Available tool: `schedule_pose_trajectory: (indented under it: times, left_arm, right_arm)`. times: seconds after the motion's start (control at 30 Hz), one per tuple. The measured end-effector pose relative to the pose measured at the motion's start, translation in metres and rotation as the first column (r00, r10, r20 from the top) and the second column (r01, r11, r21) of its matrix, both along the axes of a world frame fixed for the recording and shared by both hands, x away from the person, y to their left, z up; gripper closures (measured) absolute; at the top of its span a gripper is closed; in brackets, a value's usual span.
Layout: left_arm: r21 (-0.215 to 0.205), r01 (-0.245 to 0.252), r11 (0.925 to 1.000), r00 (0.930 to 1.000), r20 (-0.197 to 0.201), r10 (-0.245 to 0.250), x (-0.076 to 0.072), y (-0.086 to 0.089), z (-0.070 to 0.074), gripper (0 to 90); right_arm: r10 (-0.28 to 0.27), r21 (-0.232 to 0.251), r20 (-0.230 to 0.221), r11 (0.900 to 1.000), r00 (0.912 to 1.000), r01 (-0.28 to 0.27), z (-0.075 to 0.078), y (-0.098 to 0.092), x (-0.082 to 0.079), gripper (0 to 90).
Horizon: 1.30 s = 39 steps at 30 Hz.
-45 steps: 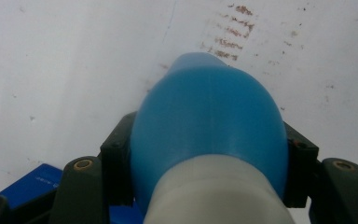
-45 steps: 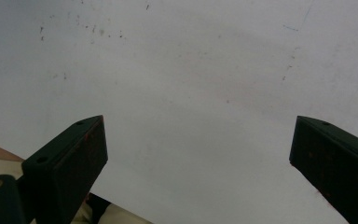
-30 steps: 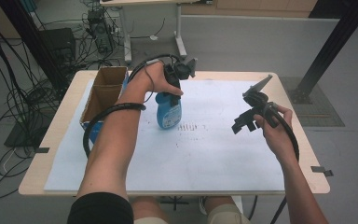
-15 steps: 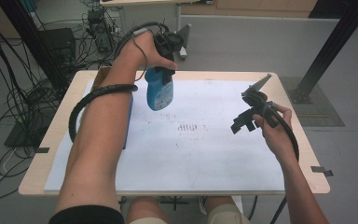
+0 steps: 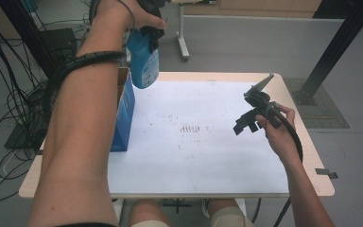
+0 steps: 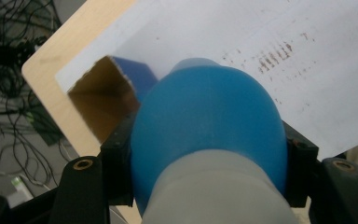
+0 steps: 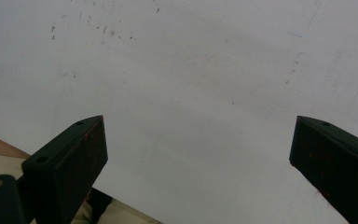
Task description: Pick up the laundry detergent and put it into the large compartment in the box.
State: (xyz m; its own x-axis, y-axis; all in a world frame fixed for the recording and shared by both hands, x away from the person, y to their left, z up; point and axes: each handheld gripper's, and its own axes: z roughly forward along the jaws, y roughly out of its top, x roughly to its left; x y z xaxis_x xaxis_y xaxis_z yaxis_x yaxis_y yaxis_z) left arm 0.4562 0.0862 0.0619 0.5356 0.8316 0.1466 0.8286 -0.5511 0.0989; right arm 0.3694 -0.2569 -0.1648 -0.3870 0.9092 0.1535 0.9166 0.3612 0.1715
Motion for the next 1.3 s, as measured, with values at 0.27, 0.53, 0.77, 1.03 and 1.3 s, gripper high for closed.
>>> schedule_pose_trajectory:
  times: [0.27, 0.53, 0.77, 1.03, 1.3]
  left_arm:
    - [-0.005, -0.161, 0.9870, 0.9863, 0.035, 0.161, -0.008, 0.027, 0.026, 37.8]
    - [-0.016, -0.275, 0.9613, 0.9605, 0.039, 0.276, -0.014, 0.053, 0.033, 37.8]
    - [-0.039, -0.356, 0.9337, 0.9334, 0.034, 0.357, -0.019, 0.075, 0.037, 37.8]
    - [-0.081, -0.446, 0.8913, 0.8926, 0.032, 0.450, -0.026, 0.103, 0.037, 37.8]
    - [-0.095, -0.485, 0.8692, 0.8720, 0.020, 0.489, -0.028, 0.119, 0.028, 37.8]
  right_arm:
    - [0.003, 0.002, 0.006, 1.000, 1.0000, -0.003, 0.004, -0.001, -0.001, 4.2]
    - [0.006, 0.001, 0.009, 1.000, 0.9999, -0.006, 0.006, -0.002, -0.002, 4.2]
    - [0.002, -0.003, 0.016, 1.000, 0.9999, -0.002, 0.010, -0.006, -0.005, 4.2]
    - [-0.004, -0.001, 0.024, 1.000, 0.9997, 0.004, 0.013, -0.010, -0.009, 4.2]
    - [-0.002, 0.003, 0.027, 1.000, 0.9996, 0.002, 0.011, -0.011, -0.010, 4.1]
